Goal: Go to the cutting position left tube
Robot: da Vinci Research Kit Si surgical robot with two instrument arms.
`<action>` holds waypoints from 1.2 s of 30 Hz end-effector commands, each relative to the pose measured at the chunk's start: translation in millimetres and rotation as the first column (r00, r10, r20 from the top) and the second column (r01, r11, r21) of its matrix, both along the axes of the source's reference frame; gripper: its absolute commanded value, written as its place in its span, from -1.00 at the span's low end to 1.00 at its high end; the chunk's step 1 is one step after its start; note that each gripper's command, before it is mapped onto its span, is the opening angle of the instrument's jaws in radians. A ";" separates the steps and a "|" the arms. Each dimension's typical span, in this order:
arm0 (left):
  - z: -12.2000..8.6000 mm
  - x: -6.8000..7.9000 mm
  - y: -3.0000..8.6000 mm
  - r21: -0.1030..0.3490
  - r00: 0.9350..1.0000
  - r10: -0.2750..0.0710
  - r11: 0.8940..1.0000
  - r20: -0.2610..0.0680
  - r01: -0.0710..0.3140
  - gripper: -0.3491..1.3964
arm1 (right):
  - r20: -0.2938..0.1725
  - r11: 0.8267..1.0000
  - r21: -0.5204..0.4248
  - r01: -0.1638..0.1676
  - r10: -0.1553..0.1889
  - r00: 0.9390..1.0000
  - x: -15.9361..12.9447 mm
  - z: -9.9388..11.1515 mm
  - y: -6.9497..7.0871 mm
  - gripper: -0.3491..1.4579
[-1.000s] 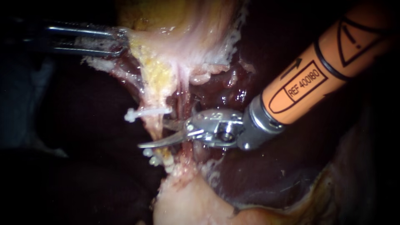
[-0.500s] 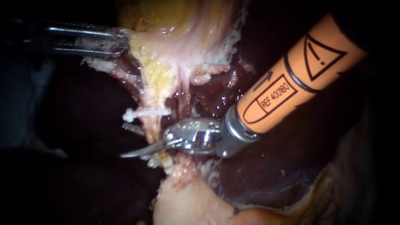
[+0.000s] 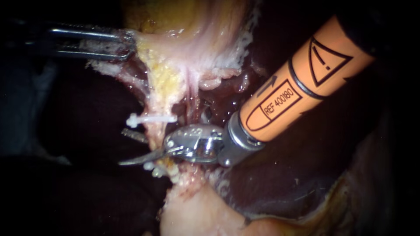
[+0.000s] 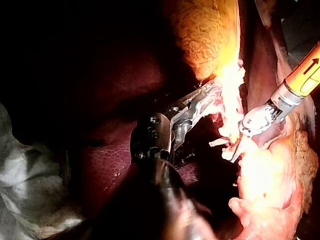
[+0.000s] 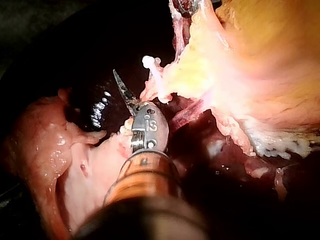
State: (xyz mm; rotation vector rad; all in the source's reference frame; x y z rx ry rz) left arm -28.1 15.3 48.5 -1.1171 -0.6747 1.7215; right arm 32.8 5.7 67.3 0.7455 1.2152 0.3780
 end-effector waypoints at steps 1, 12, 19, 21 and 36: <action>0.0 0.0 0.0 0.000 1.000 0.000 1.000 0.000 0.000 -1.00 | 0.000 1.000 -0.001 -0.001 0.001 1.000 -0.1 -0.3 0.0 0.95; 0.0 0.0 0.0 0.000 1.000 0.000 1.000 0.000 0.000 -1.00 | -0.097 0.998 0.048 0.051 -0.046 0.994 0.9 -5.5 -1.7 0.93; 0.0 0.0 0.0 0.000 1.000 0.000 1.000 0.000 0.000 -1.00 | -0.132 0.995 0.063 0.081 -0.072 0.989 1.3 -7.3 -2.7 0.91; 0.0 0.0 0.0 0.000 1.000 0.000 1.000 0.000 0.000 -1.00 | -0.132 0.995 0.062 0.073 -0.064 0.989 1.3 -7.4 -2.5 0.91; 0.0 0.0 0.0 0.000 1.000 0.000 1.000 0.000 0.000 -1.00 | -0.132 0.995 0.064 0.071 -0.062 0.989 1.0 -7.5 -2.1 0.91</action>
